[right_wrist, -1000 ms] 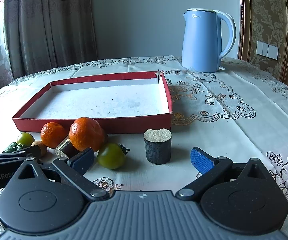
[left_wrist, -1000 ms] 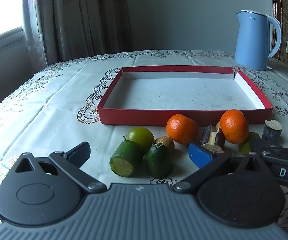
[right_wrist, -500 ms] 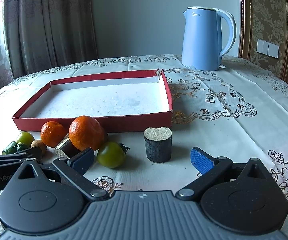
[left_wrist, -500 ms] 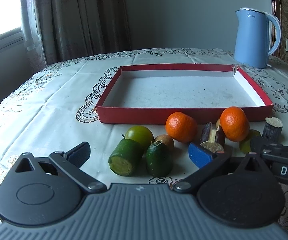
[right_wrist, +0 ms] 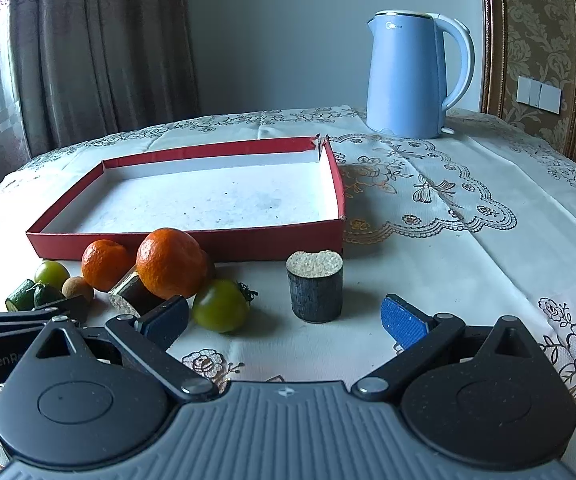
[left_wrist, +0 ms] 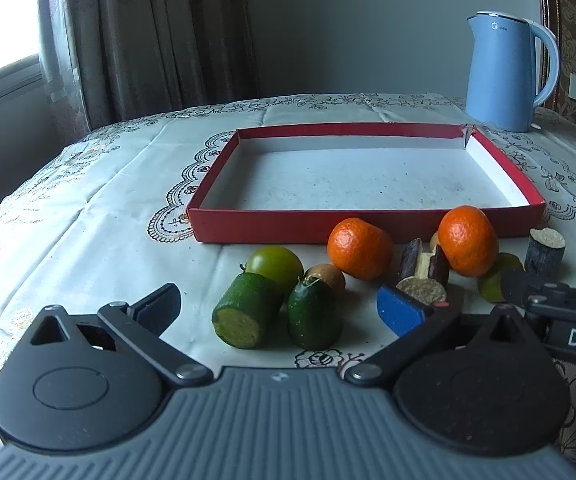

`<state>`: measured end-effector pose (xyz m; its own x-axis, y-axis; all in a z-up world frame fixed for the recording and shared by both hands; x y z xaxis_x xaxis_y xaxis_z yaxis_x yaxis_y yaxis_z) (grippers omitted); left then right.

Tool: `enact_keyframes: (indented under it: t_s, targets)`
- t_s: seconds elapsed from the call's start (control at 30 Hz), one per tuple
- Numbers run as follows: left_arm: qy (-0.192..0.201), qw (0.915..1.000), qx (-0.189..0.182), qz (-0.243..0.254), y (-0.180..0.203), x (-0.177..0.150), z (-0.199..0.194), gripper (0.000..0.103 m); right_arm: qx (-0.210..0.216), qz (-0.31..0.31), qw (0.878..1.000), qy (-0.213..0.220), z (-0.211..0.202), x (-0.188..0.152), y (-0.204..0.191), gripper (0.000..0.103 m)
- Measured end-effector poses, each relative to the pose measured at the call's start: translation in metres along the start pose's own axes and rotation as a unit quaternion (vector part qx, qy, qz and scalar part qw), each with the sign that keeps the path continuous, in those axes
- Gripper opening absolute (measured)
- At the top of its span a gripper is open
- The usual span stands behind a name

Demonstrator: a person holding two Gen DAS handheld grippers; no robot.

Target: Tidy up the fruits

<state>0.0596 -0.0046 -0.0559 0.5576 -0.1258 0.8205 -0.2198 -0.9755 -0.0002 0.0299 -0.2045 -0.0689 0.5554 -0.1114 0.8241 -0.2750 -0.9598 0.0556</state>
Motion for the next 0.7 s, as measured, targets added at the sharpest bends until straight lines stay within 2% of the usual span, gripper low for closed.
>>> enact_keyframes:
  t_s: [0.37,0.7]
  targets:
    - [0.001,1.0000,-0.004,0.002,-0.003,-0.002,0.000,0.103,0.010,-0.003,1.000,0.004,-0.004,0.000,0.004,0.103]
    - [0.014,0.9996,-0.011,-0.022,-0.018,-0.008,0.004,0.103,-0.007,-0.010,0.999,0.035,-0.020,-0.002,0.055,0.103]
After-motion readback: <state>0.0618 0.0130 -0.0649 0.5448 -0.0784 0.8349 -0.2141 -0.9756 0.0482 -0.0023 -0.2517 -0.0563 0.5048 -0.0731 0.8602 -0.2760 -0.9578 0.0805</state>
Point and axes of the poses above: each gripper's, at about its wrist camera, not at the fingertips, and z roughly the way its jaws point, y to its right, x to its top, the point moved 7 cm from there along z, roughly the way its jaws point, and after that the axes turned 10 degrees about -x, right-handed, at the moved point
